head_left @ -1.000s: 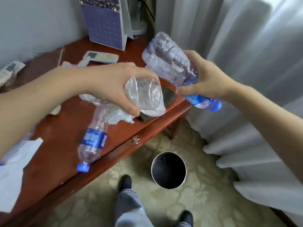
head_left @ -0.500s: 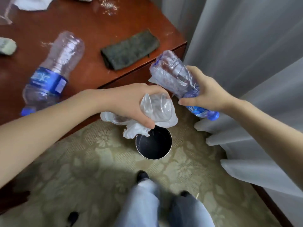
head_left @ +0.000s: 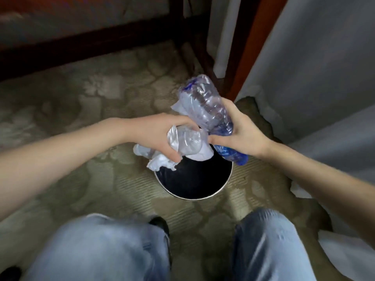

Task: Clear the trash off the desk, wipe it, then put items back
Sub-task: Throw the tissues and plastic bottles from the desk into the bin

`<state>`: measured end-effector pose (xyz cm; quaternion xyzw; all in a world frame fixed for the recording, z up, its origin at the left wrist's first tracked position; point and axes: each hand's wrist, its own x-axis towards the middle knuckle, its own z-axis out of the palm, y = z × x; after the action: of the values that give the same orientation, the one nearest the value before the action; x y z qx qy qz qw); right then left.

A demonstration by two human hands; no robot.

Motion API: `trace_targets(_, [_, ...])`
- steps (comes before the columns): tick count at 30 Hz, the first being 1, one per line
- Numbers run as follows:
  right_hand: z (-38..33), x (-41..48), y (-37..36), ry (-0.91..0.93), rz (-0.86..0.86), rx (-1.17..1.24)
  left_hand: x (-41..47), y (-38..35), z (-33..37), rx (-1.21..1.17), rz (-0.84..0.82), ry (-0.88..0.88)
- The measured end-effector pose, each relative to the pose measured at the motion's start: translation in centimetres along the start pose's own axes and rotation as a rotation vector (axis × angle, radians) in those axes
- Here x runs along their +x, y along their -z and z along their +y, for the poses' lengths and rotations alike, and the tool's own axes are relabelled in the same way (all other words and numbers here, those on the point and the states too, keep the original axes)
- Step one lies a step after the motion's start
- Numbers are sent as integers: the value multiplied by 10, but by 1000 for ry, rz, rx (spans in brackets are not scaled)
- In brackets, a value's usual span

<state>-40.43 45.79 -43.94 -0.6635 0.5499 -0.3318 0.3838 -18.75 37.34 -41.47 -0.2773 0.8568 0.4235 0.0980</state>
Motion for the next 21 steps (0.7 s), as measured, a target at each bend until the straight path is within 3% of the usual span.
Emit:
trace_targets(5, [63, 1, -47, -34, 61, 140, 22, -54, -40, -21, 39, 14])
trace_targets(9, [91, -3, -59, -82, 40, 185, 14, -58, -37, 12, 173, -41])
trace_targets(15, [99, -6, -52, -293, -274, -159, -16, -37, -16, -82, 269, -94])
trace_targets(18, [86, 1, -45, -333, -248, -205, -15, -29, -7, -132, 333, -145])
trace_targets(21, [72, 2, -29, -231, -226, -395, -3, -31, -3, -83, 274, -144])
